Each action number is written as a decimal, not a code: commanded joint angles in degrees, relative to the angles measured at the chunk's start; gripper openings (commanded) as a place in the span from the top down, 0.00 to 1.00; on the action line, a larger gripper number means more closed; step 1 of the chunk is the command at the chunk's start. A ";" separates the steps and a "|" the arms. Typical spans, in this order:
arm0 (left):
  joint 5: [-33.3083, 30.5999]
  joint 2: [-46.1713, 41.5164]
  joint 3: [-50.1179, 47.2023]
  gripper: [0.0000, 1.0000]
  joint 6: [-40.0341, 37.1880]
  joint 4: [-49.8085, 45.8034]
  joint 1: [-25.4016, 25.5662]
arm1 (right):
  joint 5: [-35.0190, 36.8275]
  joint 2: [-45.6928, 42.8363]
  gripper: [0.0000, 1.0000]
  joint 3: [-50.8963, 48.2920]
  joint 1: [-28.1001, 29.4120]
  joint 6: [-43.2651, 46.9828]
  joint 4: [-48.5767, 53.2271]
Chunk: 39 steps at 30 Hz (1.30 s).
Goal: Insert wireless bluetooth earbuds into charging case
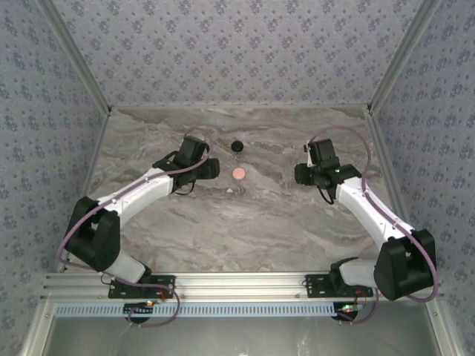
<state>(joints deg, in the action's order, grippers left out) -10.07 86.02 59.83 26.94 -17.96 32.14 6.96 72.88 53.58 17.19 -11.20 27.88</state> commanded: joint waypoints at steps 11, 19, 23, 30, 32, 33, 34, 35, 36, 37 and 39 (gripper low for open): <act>-21.37 -12.01 -7.52 0.22 -10.80 0.81 -0.77 | 16.98 -5.83 0.45 -9.73 -5.67 2.86 -10.41; -29.22 -15.65 -13.51 0.16 -14.76 5.51 -4.48 | 18.87 -8.11 0.37 -15.54 -11.40 -0.15 -18.27; -29.78 -17.40 -17.80 0.12 -16.74 11.18 -7.89 | 18.09 -8.11 0.31 -18.97 -14.40 -1.81 -23.90; -25.62 -19.89 -26.46 0.08 -21.76 24.93 -15.24 | 17.07 -7.73 0.25 -23.49 -18.26 -2.06 -31.68; -23.03 -19.61 -28.29 0.07 -22.62 27.89 -17.96 | 16.85 -6.88 0.24 -25.07 -19.17 -1.67 -35.25; -19.51 -19.44 -29.49 0.07 -23.45 30.07 -19.39 | 16.31 -6.26 0.23 -25.57 -19.69 -1.20 -36.68; -16.93 -19.14 -30.86 0.06 -24.28 32.72 -20.97 | 15.96 -5.72 0.23 -25.89 -20.21 -0.81 -37.89; -14.42 -18.87 -32.28 0.06 -24.88 35.30 -22.27 | 15.62 -5.12 0.22 -26.19 -20.68 -0.67 -38.85; -12.01 -18.34 -33.84 0.05 -25.42 38.33 -23.62 | 14.88 -4.57 0.16 -26.56 -21.05 -0.59 -39.91; -9.64 -17.91 -35.27 0.05 -25.85 41.26 -24.95 | 14.08 -4.09 0.11 -26.82 -21.36 -0.35 -41.16; -5.49 -16.82 -37.66 0.04 -26.51 46.35 -27.07 | 12.31 -3.01 0.08 -27.34 -21.86 0.18 -43.08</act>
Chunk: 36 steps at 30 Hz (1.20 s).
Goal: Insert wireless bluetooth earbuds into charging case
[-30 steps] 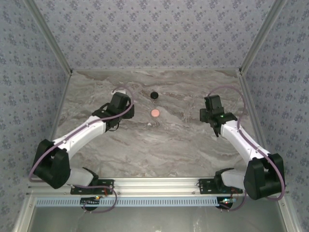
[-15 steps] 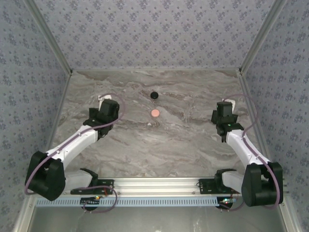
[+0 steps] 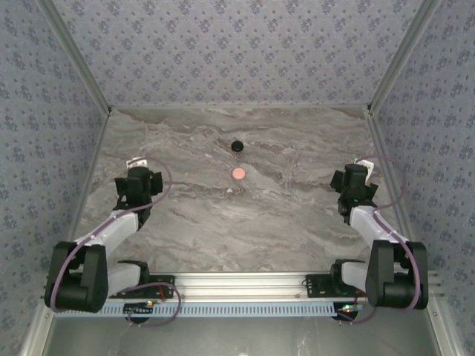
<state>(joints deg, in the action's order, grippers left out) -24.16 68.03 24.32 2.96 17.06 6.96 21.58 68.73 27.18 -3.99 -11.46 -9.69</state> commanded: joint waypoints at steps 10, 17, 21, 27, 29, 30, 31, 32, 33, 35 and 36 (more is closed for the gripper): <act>21.80 7.47 -3.75 0.01 -2.18 22.61 -6.07 | -12.52 5.39 0.01 -5.58 -1.82 5.88 -22.16; 25.15 13.08 -5.69 0.01 -3.32 33.09 -7.35 | -21.02 9.52 0.01 -4.84 -1.77 7.94 -27.76; 25.51 13.82 -5.42 0.01 -3.41 33.24 -7.49 | -21.15 11.35 0.00 -6.71 -1.11 9.10 -33.15; 26.66 15.11 -5.68 0.01 -3.96 34.47 -7.47 | -21.58 14.41 0.00 -7.56 -0.74 9.78 -37.20; 26.46 16.08 -5.70 0.01 -4.01 35.15 -7.47 | -20.99 16.74 0.00 -7.88 -0.37 9.95 -39.74; 26.20 17.13 -5.49 0.01 -3.80 35.71 -7.48 | -20.87 18.10 0.00 -7.73 -0.02 10.33 -40.95; 26.35 18.67 -5.02 0.01 -3.98 35.89 -7.41 | -20.30 18.00 0.00 -6.94 0.76 11.01 -39.30; 26.09 19.62 -4.20 0.01 -4.04 36.26 -7.38 | -19.05 18.02 0.00 -6.12 1.58 11.56 -37.57; 25.28 19.12 -2.43 0.01 -3.61 31.89 -7.40 | -17.98 18.47 0.00 -5.65 2.26 12.12 -37.51; 22.14 19.84 -0.88 0.01 -1.90 29.94 -7.69 | -17.46 18.46 0.00 -5.46 2.58 12.35 -37.18; 22.14 19.67 -0.40 0.01 -1.52 28.57 -7.97 | -17.57 18.29 0.00 -5.32 2.50 12.35 -36.59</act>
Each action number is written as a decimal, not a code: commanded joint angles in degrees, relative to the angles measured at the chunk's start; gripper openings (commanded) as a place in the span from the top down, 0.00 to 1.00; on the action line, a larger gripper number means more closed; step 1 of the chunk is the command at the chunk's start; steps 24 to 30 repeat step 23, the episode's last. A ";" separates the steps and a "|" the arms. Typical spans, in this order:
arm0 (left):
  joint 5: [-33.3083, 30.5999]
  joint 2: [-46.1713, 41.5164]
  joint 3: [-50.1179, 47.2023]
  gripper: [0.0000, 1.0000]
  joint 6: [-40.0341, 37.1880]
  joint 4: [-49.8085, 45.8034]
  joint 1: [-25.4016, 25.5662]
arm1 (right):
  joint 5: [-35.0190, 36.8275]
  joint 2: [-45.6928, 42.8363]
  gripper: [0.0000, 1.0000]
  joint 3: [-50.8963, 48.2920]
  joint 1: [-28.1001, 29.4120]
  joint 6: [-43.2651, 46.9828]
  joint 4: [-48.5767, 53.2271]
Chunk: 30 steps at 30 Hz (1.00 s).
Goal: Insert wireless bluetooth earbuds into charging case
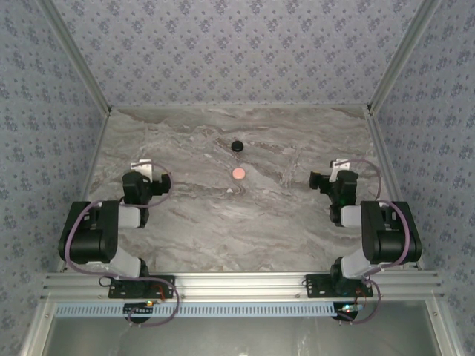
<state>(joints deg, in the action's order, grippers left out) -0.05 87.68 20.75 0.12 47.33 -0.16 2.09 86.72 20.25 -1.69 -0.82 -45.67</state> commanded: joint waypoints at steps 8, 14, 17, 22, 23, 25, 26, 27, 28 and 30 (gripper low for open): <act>-2.06 0.04 3.04 0.01 1.27 -1.14 -0.89 | 0.23 0.34 0.00 2.09 0.02 2.02 0.19; -2.08 0.10 3.06 0.01 1.27 -1.19 -0.89 | -1.17 0.29 0.00 2.25 -0.45 1.99 0.63; -2.02 0.05 3.07 0.01 1.23 -1.19 -0.80 | -1.19 0.30 0.00 2.25 -0.41 2.05 0.58; -2.13 0.10 2.98 0.01 1.24 -1.10 -0.88 | -1.19 0.25 0.00 2.30 -0.45 2.05 0.59; -2.06 0.08 2.98 0.01 1.24 -1.10 -0.89 | -1.17 0.29 0.00 2.21 -0.50 1.98 0.58; -2.06 0.08 2.98 0.01 1.24 -1.10 -0.89 | -1.17 0.29 0.00 2.21 -0.50 1.98 0.58; -2.06 0.08 2.98 0.01 1.24 -1.10 -0.89 | -1.17 0.29 0.00 2.21 -0.50 1.98 0.58; -2.06 0.08 2.98 0.01 1.24 -1.10 -0.89 | -1.17 0.29 0.00 2.21 -0.50 1.98 0.58; -2.06 0.08 2.98 0.01 1.24 -1.10 -0.89 | -1.17 0.29 0.00 2.21 -0.50 1.98 0.58; -2.06 0.08 2.98 0.01 1.24 -1.10 -0.89 | -1.17 0.29 0.00 2.21 -0.50 1.98 0.58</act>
